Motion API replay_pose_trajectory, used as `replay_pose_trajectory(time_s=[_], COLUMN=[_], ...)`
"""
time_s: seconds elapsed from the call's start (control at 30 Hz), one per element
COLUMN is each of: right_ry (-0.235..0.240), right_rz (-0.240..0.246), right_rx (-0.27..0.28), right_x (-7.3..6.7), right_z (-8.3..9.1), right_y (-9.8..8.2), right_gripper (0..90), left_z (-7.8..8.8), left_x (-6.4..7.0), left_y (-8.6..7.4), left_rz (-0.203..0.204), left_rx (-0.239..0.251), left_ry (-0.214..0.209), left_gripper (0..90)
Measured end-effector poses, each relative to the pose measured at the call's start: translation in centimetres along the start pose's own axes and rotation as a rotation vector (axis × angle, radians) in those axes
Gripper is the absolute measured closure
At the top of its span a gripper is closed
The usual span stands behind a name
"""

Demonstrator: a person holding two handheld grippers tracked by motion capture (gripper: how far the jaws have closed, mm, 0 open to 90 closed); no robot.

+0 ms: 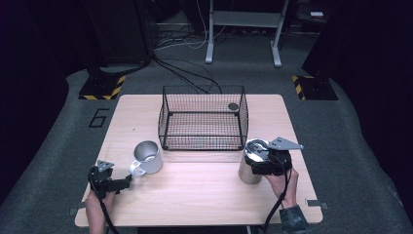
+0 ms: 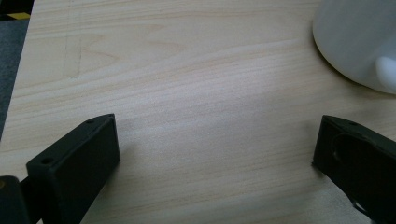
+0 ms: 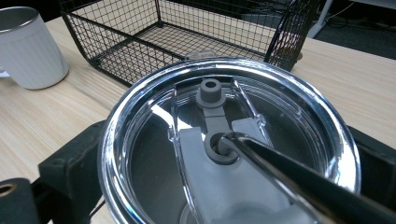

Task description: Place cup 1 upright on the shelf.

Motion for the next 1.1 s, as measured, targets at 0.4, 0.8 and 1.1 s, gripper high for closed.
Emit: replay_pose_trajectory(time_s=[0.4,0.8,1.1], right_ry=[-0.023,-0.024,-0.013], right_rz=[0.001,0.028,0.032], right_rx=[0.021,0.028,0.025], right_x=[-0.1,-0.2,-0.5], right_z=[0.0,0.3,0.5], right_y=[0.0,0.5,1.4], right_gripper=[3.2,3.3,3.3], left_z=[0.0,0.0,0.0], left_x=[0.0,0.0,0.0], left_y=[0.0,0.0,0.0], left_rz=[0.000,-0.001,0.000], left_rx=[0.001,0.000,0.000], left_ry=[0.000,0.000,0.000], left_gripper=[0.1,0.0,0.1])
Point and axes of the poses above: each handheld gripper's, and its own axes: z roughly backward along the jaws, y roughly out of its top, x roughly to its right, the point moved 7 cm from there along -z, roughly forward along the jaws, and after that the axes turned 15 degrees about x, right-handed, at the moved point
